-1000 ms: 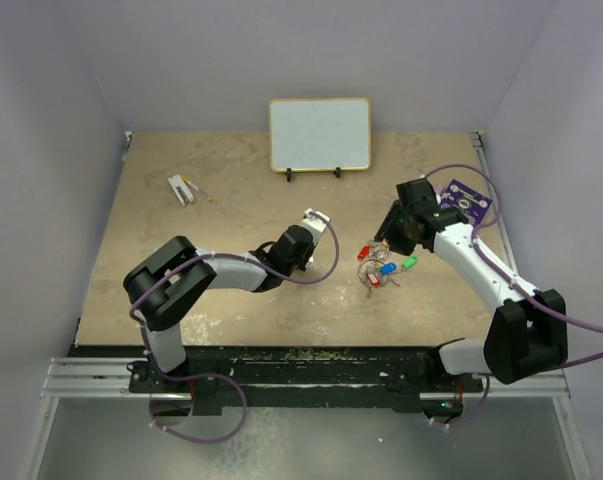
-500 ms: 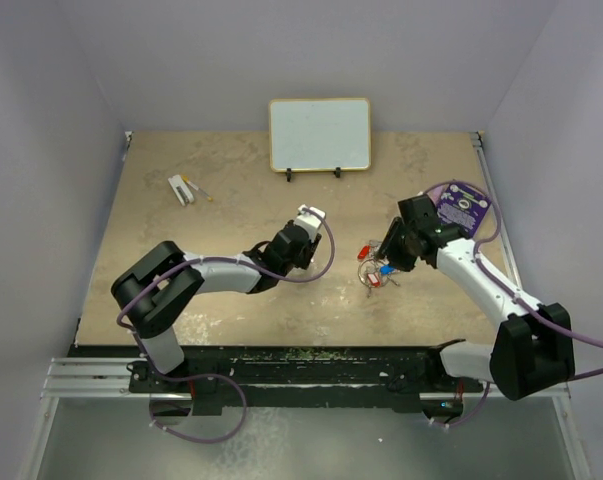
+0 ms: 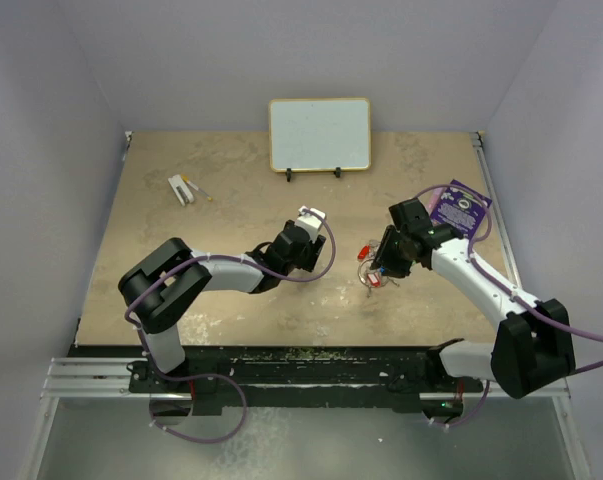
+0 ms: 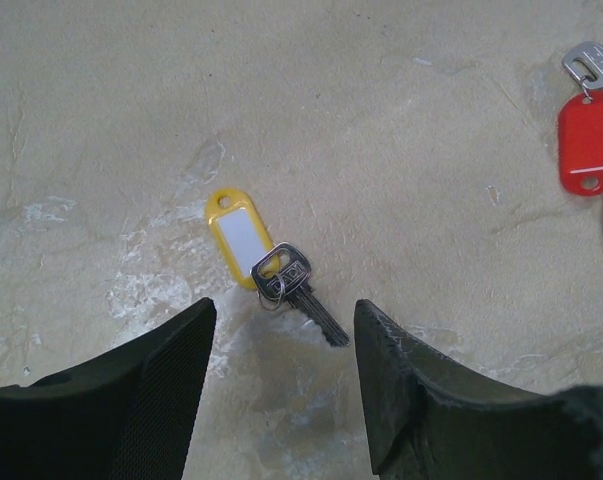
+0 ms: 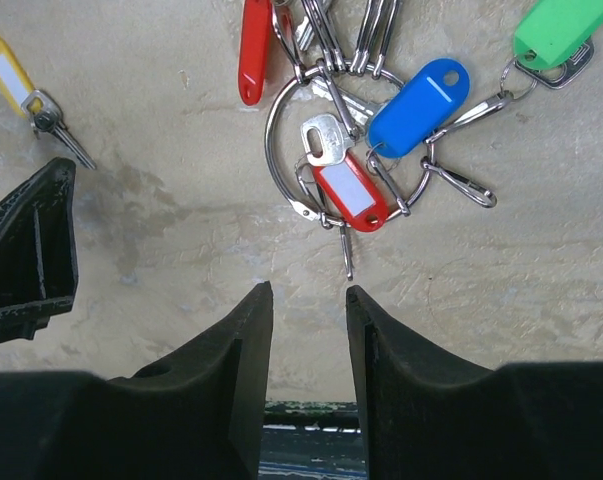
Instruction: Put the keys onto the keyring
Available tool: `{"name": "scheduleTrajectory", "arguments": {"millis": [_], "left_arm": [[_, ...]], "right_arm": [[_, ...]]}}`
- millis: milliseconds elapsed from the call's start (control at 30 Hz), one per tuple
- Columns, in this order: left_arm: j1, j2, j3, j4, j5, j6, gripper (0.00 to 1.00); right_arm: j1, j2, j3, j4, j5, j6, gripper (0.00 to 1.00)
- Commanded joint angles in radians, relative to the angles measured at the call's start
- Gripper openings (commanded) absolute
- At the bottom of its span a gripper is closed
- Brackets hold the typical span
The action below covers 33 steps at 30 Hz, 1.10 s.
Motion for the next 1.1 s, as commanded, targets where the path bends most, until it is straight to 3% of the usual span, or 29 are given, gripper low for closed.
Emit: {"name": "scheduleTrajectory", "arguments": {"millis": [0, 333, 733, 1067], "left_arm": [[0.004, 0.006, 0.002, 0.069, 0.023, -0.024, 0.62], [0.007, 0.025, 0.005, 0.087, 0.011, -0.009, 0.62], [0.015, 0.043, 0.025, 0.075, 0.015, -0.005, 0.62], [0.016, 0.037, 0.020, 0.058, 0.017, -0.003, 0.62]], "right_arm": [[0.021, 0.033, 0.041, -0.019, -0.018, -0.005, 0.38], [0.051, 0.152, 0.075, 0.028, -0.004, -0.024, 0.30], [0.058, 0.145, 0.045, -0.090, -0.036, -0.005, 0.19], [0.071, 0.188, 0.009, -0.071, -0.106, 0.020, 0.21]]}}
